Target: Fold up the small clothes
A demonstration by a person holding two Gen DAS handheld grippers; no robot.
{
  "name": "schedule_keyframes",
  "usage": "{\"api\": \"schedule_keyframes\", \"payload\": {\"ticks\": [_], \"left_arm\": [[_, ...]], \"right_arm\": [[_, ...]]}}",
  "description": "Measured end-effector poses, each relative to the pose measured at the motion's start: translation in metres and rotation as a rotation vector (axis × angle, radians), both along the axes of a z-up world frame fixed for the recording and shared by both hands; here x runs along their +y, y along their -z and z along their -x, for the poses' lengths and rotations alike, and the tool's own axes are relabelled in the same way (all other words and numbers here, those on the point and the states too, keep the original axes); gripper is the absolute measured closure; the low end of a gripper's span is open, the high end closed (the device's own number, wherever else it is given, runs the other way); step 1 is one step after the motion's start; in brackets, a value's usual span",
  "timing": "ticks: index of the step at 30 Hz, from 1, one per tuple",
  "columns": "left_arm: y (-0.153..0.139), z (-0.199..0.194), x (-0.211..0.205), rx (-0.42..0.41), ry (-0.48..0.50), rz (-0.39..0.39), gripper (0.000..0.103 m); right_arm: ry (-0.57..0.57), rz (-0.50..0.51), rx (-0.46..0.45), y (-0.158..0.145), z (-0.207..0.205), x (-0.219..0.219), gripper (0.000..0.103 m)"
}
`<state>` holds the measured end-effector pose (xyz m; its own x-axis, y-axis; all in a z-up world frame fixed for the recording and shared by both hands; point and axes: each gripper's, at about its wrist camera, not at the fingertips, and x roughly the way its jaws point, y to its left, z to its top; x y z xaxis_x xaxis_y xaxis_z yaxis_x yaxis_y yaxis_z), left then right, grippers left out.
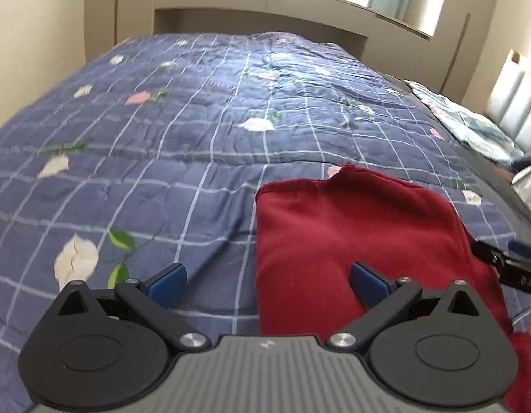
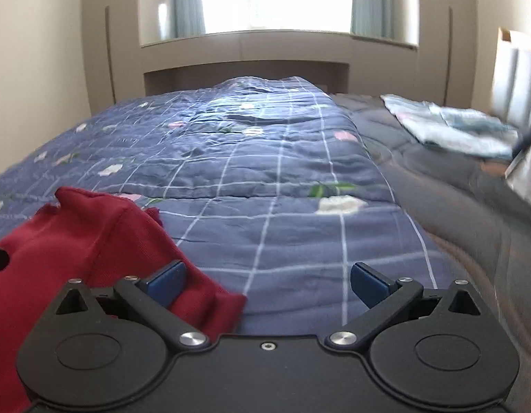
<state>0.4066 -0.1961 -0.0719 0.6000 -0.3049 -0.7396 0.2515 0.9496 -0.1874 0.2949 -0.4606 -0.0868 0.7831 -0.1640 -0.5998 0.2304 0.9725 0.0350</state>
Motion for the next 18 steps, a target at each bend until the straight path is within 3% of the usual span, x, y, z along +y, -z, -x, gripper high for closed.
{"api": "schedule_keyframes", "payload": {"ticks": [6,11,18], "left_arm": [[-0.014,0.013,0.002,-0.003,0.001,-0.028,0.0],[-0.026,0.027,0.001,-0.01,0.034,-0.05,0.0],[-0.031,0.045,0.007,-0.007,0.047,-0.106,0.001]], "right_arm": [[-0.033,-0.049,-0.065,-0.025,0.035,0.011,0.001],[-0.112,-0.103,-0.068,-0.035,0.058,0.035,0.001],[-0.07,0.025,0.039,-0.018,0.069,0.054,0.001]]}}
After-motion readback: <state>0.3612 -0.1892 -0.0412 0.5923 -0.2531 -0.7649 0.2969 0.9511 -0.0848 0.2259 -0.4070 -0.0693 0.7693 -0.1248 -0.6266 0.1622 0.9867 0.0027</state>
